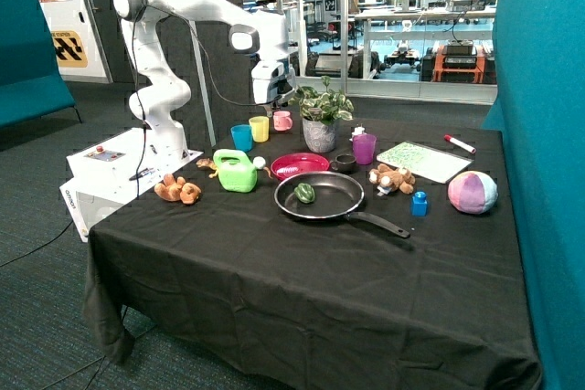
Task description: Water the pot plant and put the can on the plate
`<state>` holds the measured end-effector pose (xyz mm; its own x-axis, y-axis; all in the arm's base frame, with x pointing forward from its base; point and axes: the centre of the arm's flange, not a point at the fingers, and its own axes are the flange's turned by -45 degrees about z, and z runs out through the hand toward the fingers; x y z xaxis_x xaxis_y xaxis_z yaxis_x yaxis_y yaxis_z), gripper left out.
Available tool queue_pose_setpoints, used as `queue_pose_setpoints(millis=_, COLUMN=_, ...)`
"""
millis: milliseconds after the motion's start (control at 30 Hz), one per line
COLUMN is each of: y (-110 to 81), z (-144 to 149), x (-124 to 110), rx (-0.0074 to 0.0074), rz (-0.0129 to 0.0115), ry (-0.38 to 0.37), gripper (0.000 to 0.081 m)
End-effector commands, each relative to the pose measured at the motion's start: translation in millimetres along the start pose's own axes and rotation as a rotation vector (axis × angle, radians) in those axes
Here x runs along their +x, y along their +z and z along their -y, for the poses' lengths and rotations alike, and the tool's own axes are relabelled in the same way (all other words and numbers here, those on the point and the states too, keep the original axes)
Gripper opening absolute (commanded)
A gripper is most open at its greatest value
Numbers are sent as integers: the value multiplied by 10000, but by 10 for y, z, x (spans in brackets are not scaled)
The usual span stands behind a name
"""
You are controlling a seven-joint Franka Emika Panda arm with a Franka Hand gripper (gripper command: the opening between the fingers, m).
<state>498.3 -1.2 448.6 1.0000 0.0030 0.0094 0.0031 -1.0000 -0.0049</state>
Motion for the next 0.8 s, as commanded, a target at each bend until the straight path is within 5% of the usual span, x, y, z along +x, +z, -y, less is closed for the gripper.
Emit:
queue_pose_setpoints(millis=0, y=-13, z=12, x=17, rx=-46, rz=96, ry=-704, gripper=808)
queue_pose_setpoints(millis=100, y=-25, z=75, x=37, rx=-45, rz=96, ry=-769, gripper=756)
queue_pose_setpoints(millis=133, y=-25, z=85, x=38, rx=-45, rz=96, ry=-811, gripper=548)
queue_pose_setpoints(millis=167, y=-26, z=97, x=38, rx=-45, rz=96, ry=-821, gripper=443)
queue_pose_setpoints(millis=233, y=-28, z=114, x=35, rx=-45, rz=96, ry=-834, gripper=363)
queue_pose_setpoints(millis=767, y=-44, z=-112, x=-87, rx=-47, rz=95, ry=-474, gripper=332)
